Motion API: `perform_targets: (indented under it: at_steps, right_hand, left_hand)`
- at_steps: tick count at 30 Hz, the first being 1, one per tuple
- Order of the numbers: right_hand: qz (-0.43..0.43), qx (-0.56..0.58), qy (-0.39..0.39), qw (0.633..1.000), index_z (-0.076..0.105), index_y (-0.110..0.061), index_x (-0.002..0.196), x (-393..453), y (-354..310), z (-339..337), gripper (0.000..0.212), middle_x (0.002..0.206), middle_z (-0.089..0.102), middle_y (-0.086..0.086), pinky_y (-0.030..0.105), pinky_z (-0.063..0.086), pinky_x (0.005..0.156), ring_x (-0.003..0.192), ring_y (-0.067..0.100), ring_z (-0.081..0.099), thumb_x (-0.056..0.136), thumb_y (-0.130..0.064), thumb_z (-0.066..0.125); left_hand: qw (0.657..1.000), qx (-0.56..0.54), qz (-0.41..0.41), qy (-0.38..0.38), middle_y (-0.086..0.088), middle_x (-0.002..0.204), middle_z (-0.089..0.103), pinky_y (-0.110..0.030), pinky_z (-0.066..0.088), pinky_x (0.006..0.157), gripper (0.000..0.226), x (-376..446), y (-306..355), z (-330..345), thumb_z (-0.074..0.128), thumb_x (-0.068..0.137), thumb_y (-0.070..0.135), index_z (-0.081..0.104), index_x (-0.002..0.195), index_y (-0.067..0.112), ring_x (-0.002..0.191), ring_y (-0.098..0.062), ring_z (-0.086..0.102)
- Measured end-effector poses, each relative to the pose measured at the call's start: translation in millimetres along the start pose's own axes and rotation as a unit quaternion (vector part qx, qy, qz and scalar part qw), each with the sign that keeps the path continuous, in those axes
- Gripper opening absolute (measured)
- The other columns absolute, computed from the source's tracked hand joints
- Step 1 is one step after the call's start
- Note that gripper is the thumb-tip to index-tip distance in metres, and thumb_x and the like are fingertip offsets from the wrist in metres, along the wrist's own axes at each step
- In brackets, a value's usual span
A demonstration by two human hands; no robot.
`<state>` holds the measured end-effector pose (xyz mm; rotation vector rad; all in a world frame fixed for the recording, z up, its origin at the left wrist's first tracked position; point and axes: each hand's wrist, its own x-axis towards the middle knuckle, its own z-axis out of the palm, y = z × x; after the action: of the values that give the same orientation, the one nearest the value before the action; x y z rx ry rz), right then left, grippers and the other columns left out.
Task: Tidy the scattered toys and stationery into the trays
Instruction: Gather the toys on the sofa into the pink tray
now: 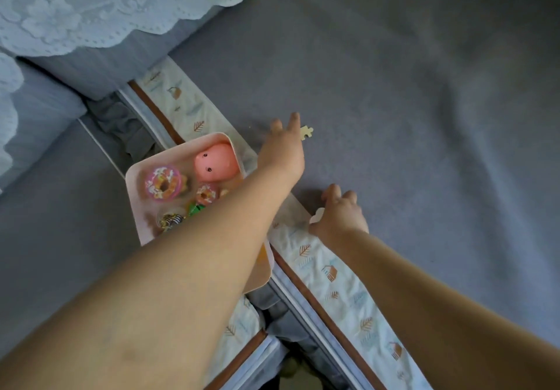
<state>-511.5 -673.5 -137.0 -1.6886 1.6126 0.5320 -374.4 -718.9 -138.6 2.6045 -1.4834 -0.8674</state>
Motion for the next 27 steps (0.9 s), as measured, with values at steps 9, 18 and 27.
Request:
perform_targets:
  at_steps: [9,18,27]
  right_hand:
    - [-0.068,0.096,0.059,0.991,0.045,-0.018,0.118,15,14,-10,0.047,0.123,0.038,0.009,0.036,0.039,0.087,0.115,0.031,0.041,0.076,-0.023,0.067]
    - [-0.06,0.157,0.065,0.984,0.045,-0.017,0.118,-6,-5,-15,0.047,0.124,0.042,0.009,0.04,0.042,0.093,0.115,0.03,0.044,0.082,-0.041,0.064]
    - [-0.186,0.23,0.08,0.952,0.046,-0.024,0.122,-57,-75,-4,0.046,0.122,0.044,-0.004,0.023,0.049,0.067,0.097,0.017,0.053,0.082,-0.032,0.066]
  left_hand:
    - [0.998,-0.061,0.006,0.007,-0.012,0.116,0.057,-0.033,0.042,0.079,0.031,29,4,9,0.07,0.085,0.021,0.053,0.11,0.015,0.104,-0.032,0.057]
    - [0.997,-0.052,0.039,-0.047,-0.005,0.092,0.062,-0.028,0.033,0.064,0.018,-55,-18,11,0.058,0.092,0.035,0.051,0.088,0.019,0.083,-0.024,0.056]
    - [0.945,-0.245,-0.157,0.151,-0.001,0.089,0.061,-0.032,0.045,0.067,0.018,-104,-92,-47,0.057,0.089,0.031,0.054,0.097,0.015,0.082,-0.023,0.059]
